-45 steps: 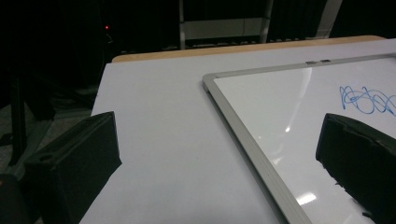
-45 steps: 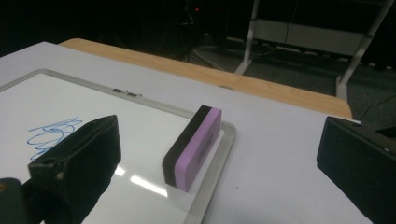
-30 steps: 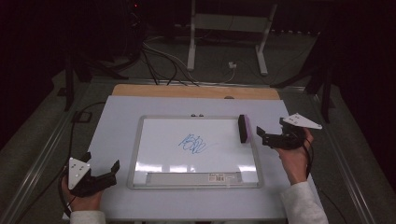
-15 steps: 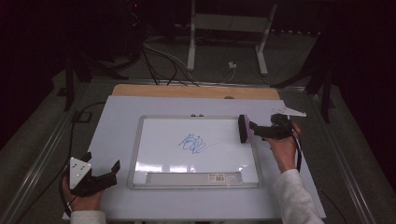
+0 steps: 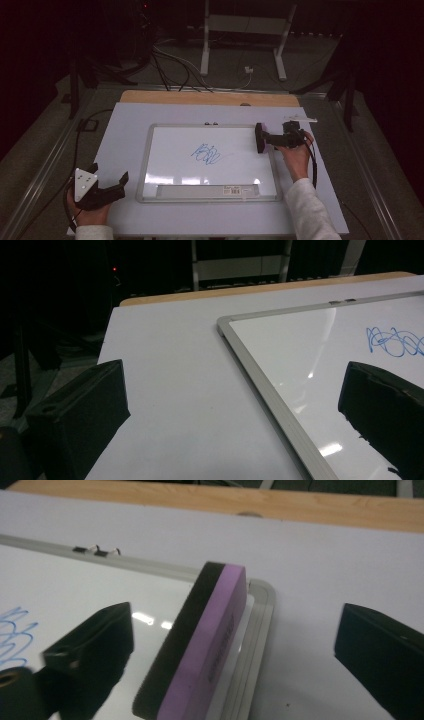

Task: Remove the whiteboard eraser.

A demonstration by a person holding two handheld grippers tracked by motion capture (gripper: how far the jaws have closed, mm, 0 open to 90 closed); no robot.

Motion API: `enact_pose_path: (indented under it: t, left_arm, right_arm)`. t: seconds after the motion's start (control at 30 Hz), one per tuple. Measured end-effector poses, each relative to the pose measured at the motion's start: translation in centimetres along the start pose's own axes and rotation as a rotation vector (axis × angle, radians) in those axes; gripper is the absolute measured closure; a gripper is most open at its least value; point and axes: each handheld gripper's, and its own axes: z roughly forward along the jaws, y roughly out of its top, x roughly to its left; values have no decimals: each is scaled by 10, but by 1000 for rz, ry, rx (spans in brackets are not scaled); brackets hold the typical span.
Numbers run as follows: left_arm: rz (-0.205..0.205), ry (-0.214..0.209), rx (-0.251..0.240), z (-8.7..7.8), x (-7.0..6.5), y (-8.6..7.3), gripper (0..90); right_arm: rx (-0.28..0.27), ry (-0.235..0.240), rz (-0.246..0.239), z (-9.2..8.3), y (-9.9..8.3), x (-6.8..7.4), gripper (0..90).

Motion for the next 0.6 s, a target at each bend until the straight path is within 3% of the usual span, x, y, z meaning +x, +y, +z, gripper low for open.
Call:
enact_pose_path:
  t: [0.07, 0.1, 0.17, 0.2, 0.27, 0.3, 0.4, 0.6]
  left_arm:
    - [-1, 0, 0, 0, 0, 0, 5]
    - [0, 0, 0, 0, 0, 0, 5]
    - [0, 1, 0, 0, 0, 0, 5]
    - [0, 1, -1, 0, 0, 0, 5]
    - [-1, 1, 1, 0, 0, 0, 5]
    - [-2, 1, 0, 0, 0, 0, 5]
    - [-1, 1, 0, 0, 0, 0, 5]
    - [1, 0, 2, 1, 0, 0, 5]
  right_arm:
    - [10, -1, 2, 1, 0, 0, 65]
    - [24, 9, 10, 3, -2, -2, 153]
    - [31, 13, 15, 4, -2, -2, 176]
    - [35, 14, 17, 4, -3, -1, 259]
    - [37, 18, 14, 5, -3, 0, 302]
    - [45, 21, 4, 6, -3, 2, 386]
    - [64, 20, 6, 8, -4, 5, 487]
    - [76, 38, 32, 10, -4, 7, 543]
